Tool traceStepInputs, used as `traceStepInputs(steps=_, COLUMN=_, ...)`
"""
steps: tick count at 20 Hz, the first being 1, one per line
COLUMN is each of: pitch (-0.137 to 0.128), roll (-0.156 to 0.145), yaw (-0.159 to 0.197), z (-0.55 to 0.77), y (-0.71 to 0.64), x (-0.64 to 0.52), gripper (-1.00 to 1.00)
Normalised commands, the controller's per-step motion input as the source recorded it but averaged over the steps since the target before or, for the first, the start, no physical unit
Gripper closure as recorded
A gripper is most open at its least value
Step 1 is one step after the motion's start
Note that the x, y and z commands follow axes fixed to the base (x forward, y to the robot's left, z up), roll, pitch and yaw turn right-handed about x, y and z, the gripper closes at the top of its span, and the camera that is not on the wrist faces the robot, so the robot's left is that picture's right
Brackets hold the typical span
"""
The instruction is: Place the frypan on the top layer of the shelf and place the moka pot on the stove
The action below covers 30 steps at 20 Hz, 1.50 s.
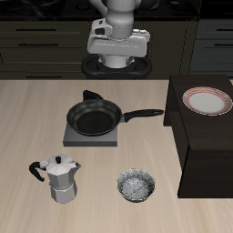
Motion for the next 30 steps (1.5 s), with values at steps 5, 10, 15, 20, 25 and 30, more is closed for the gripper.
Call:
traceStepInputs(steps=5, pitch=-0.002, roll=0.002, yaw=-0.013, z=-0.02, y=0.00, x=-0.02, gripper=-1.00)
traceStepInputs(steps=10, pitch=-0.018, roll=-0.041, yaw=-0.112, z=0.04, y=-0.03, x=0.09, gripper=-1.00)
traceStepInputs(steps=15, pitch=-0.017, roll=-0.007, yaw=-0.245, z=0.11, y=0.07, x=-0.02, gripper=-1.00)
traceStepInputs(steps=20, pitch=-0.003, roll=0.052, yaw=-0.263, z=0.04, y=0.14, x=0.04, gripper=-1.00)
traceStepInputs(steps=25, pitch=0.124, roll=0.052, yaw=-0.139, z=-0.18, y=0.07, x=0.20, gripper=-1.00)
traceStepInputs(steps=30, pitch=-0.037, roll=-0.049, yaw=-0.270, z=0.18, y=-0.01, x=0.06, gripper=-1.00)
